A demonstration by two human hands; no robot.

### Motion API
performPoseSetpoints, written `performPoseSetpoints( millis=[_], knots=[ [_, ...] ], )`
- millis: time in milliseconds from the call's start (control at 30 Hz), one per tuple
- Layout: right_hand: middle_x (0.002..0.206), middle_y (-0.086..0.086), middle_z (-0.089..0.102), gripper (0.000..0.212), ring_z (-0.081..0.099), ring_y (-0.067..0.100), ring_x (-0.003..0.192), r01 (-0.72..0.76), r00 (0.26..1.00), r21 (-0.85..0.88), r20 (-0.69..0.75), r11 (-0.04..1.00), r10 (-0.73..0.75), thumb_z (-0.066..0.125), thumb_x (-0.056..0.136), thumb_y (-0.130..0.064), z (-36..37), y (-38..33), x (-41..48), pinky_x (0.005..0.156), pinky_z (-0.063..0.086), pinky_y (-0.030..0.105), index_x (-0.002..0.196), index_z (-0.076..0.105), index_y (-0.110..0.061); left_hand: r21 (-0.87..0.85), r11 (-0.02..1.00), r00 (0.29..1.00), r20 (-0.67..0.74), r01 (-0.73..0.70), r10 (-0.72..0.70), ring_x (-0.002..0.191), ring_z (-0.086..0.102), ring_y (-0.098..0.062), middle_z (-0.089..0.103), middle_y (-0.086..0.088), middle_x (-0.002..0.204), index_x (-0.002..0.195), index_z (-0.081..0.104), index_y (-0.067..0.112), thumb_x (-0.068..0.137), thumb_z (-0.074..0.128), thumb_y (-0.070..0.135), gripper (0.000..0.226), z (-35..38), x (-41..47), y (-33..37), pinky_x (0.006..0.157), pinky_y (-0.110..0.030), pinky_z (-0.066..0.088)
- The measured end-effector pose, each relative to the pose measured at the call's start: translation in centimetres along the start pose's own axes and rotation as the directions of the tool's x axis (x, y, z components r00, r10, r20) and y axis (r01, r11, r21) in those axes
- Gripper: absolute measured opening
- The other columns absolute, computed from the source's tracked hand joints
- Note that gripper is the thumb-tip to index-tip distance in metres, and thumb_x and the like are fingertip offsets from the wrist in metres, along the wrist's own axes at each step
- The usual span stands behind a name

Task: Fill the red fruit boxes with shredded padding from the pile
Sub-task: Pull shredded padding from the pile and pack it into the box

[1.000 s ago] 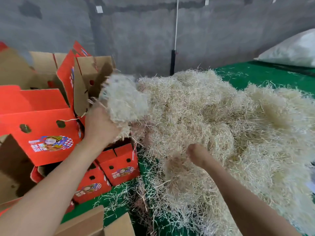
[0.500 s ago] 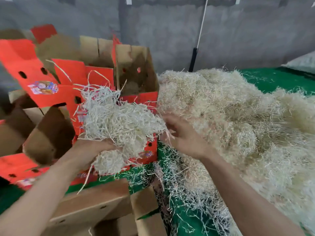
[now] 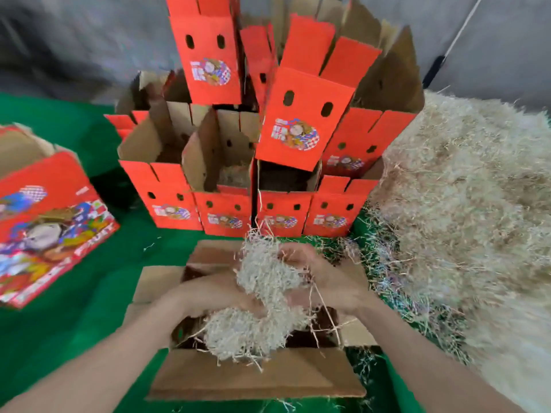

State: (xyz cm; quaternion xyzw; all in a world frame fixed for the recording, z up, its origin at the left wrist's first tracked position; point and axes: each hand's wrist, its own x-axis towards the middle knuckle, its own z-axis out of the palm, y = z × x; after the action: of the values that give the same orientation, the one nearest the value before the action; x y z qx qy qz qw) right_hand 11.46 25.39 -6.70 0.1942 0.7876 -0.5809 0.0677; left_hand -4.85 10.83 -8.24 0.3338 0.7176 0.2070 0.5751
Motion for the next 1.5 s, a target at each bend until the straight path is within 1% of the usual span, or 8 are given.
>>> performPoseSetpoints(
  millis=[433, 600, 900, 1000, 1167, 1267, 1367, 1500],
  knots=[
    [0.097, 0.006, 0.065, 0.04, 0.06, 0.012, 0.064, -0.331, 0.916, 0.159, -0.182, 0.93, 0.357, 0.044, 0.091, 0.001, 3.8, 2.8, 0.3, 0.054, 0.048, 0.01, 0.127, 0.048, -0.015, -0.549, 0.833, 0.997, -0.006, -0.071, 0.081, 0.114, 0.044, -0.006, 0.055, 0.012, 0.117, 0.11, 0.056, 0.024, 0.038, 0.088, 0.053, 0.084, -0.6, 1.0, -6.1, 0.08, -0.039, 0.053],
    [0.139, -0.015, 0.031, 0.081, 0.053, -0.011, 0.09, -0.324, 0.945, 0.086, 0.067, 0.942, 0.319, 0.065, 0.081, -0.005, 5.1, 3.1, 0.8, 0.074, 0.041, 0.003, 0.146, 0.021, -0.024, -0.283, 0.951, 0.983, -0.163, -0.128, 0.084, 0.104, 0.058, -0.005, 0.067, 0.008, 0.108, 0.101, 0.06, 0.032, 0.07, 0.063, -0.003, 0.047, 1.0, 2.8, -6.7, 0.084, -0.023, 0.04],
    [0.133, 0.004, 0.048, 0.064, 0.055, 0.011, 0.1, -0.412, 0.895, -0.143, -0.246, 0.9, 0.371, 0.063, 0.085, -0.015, 2.5, 4.2, 0.6, 0.088, 0.047, 0.02, 0.14, 0.031, -0.011, 0.081, 0.997, 0.902, -0.43, 0.01, 0.026, 0.134, 0.035, -0.018, 0.036, 0.0, 0.147, 0.146, 0.025, 0.016, 0.072, 0.076, 0.029, 0.091, -0.3, 3.0, -7.0, 0.107, -0.024, 0.025],
    [0.097, 0.0, 0.055, 0.045, 0.057, 0.014, 0.088, -0.443, 0.867, -0.129, -0.315, 0.887, 0.387, 0.058, 0.088, -0.013, 2.4, 4.2, 1.1, 0.081, 0.05, 0.024, 0.129, 0.043, -0.006, -0.027, 0.998, 0.947, -0.317, -0.057, 0.046, 0.13, 0.038, -0.014, 0.043, 0.007, 0.14, 0.14, 0.033, 0.023, 0.071, 0.078, 0.016, 0.083, -0.4, 2.9, -6.3, 0.101, -0.02, 0.03],
    [0.134, 0.005, 0.048, 0.074, 0.049, 0.017, 0.114, -0.382, 0.89, 0.277, -0.146, 0.882, 0.431, 0.068, 0.077, -0.014, 3.2, 3.4, 1.4, 0.101, 0.034, 0.031, 0.141, 0.03, -0.012, -0.487, 0.873, 0.999, 0.037, -0.004, 0.025, 0.127, 0.041, -0.004, 0.046, 0.003, 0.14, 0.141, 0.031, 0.021, 0.042, 0.093, 0.026, 0.117, -0.7, 2.3, -5.7, 0.114, -0.029, 0.022],
    [0.117, -0.005, 0.061, 0.064, 0.059, 0.005, 0.102, -0.32, 0.935, 0.313, -0.048, 0.894, 0.352, 0.069, 0.074, -0.003, 4.9, 3.2, 2.1, 0.084, 0.049, 0.021, 0.13, 0.044, -0.022, -0.273, 0.962, 0.999, -0.03, -0.027, 0.019, 0.096, 0.062, 0.005, 0.072, 0.016, 0.091, 0.103, 0.063, 0.026, 0.064, 0.083, 0.012, 0.046, 1.4, 2.3, -4.3, 0.091, -0.013, 0.045],
    [0.1, -0.011, 0.067, 0.046, 0.065, -0.004, 0.084, -0.295, 0.941, 0.338, -0.063, 0.894, 0.334, 0.073, 0.075, -0.002, 4.2, 3.2, 1.8, 0.065, 0.051, 0.011, 0.108, 0.055, -0.028, -0.184, 0.981, 0.963, -0.269, -0.058, 0.006, 0.09, 0.059, -0.002, 0.065, 0.008, 0.102, 0.124, 0.049, 0.019, 0.074, 0.07, 0.006, 0.055, 1.5, 2.7, -4.5, 0.072, -0.009, 0.046],
    [0.108, -0.015, 0.056, 0.064, 0.059, 0.01, 0.103, -0.352, 0.904, 0.352, -0.112, 0.867, 0.413, 0.075, 0.064, -0.029, 1.2, 3.6, -0.4, 0.1, 0.038, 0.029, 0.119, 0.043, -0.023, -0.056, 0.996, 0.902, -0.43, -0.071, 0.041, 0.046, 0.052, 0.004, 0.061, 0.014, 0.056, 0.094, 0.043, 0.025, 0.078, 0.064, 0.003, 0.034, -0.5, 1.0, -4.8, 0.04, -0.005, 0.034]
  ],
)
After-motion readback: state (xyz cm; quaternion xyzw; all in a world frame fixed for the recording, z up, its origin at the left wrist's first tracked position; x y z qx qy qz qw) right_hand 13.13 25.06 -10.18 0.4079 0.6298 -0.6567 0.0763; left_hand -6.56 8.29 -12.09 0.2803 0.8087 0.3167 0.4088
